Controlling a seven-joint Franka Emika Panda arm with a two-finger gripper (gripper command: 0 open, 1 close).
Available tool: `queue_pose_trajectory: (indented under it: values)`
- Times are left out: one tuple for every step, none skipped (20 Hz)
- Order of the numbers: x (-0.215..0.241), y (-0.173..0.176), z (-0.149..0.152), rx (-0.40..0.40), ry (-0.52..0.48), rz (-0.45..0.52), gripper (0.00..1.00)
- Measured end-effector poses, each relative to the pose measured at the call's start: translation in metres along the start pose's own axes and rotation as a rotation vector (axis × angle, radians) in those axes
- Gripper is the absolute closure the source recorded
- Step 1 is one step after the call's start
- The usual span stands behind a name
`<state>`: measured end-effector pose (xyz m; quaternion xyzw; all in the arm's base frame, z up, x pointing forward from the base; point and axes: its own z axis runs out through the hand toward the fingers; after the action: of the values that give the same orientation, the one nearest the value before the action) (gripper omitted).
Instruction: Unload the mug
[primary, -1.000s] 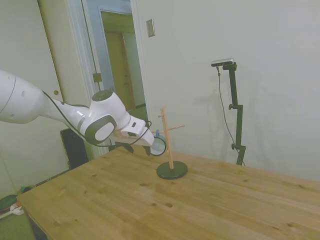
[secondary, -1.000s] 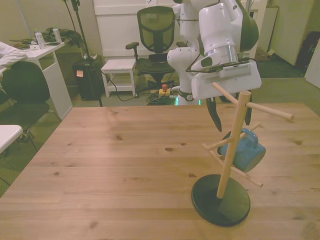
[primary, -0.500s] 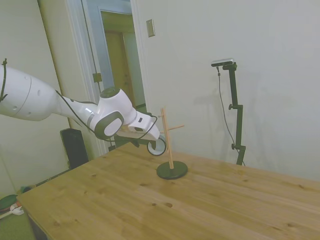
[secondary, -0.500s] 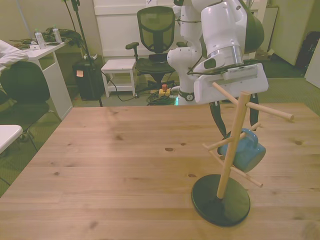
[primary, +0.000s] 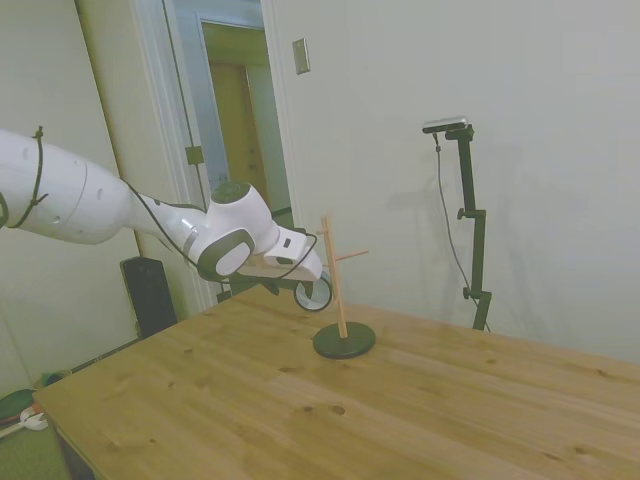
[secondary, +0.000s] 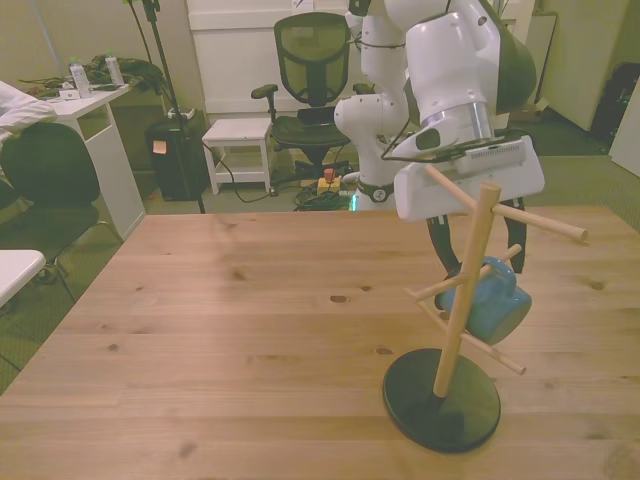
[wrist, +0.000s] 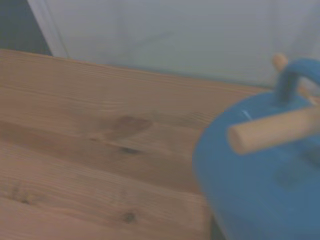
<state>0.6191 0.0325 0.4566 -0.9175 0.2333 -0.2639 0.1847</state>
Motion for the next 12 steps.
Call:
queue_pose_trajectory:
  values:
    - [-0.002, -0.003, 0.005, 0.023, 0.003, -0.026, 0.00]
    - [-0.003, -0.006, 0.008, 0.045, 0.010, -0.051, 0.00]
    - [-0.004, -0.008, 0.011, 0.067, 0.018, -0.074, 0.00]
    - [-0.005, -0.009, 0.013, 0.090, 0.029, -0.093, 0.00]
    - [-0.005, -0.009, 0.013, 0.110, 0.040, -0.106, 0.00]
    - [-0.005, -0.009, 0.012, 0.130, 0.053, -0.116, 0.00]
    - [-0.003, -0.007, 0.010, 0.150, 0.073, -0.119, 0.00]
    - [0.000, -0.004, 0.008, 0.167, 0.099, -0.117, 0.00]
    - [0.003, -0.001, 0.005, 0.182, 0.129, -0.114, 0.00]
    - [0.005, 0.002, 0.003, 0.194, 0.158, -0.109, 0.00]
    - [0.006, 0.005, 0.002, 0.207, 0.173, -0.108, 0.00]
    - [0.005, 0.009, 0.002, 0.218, 0.185, -0.107, 0.00]
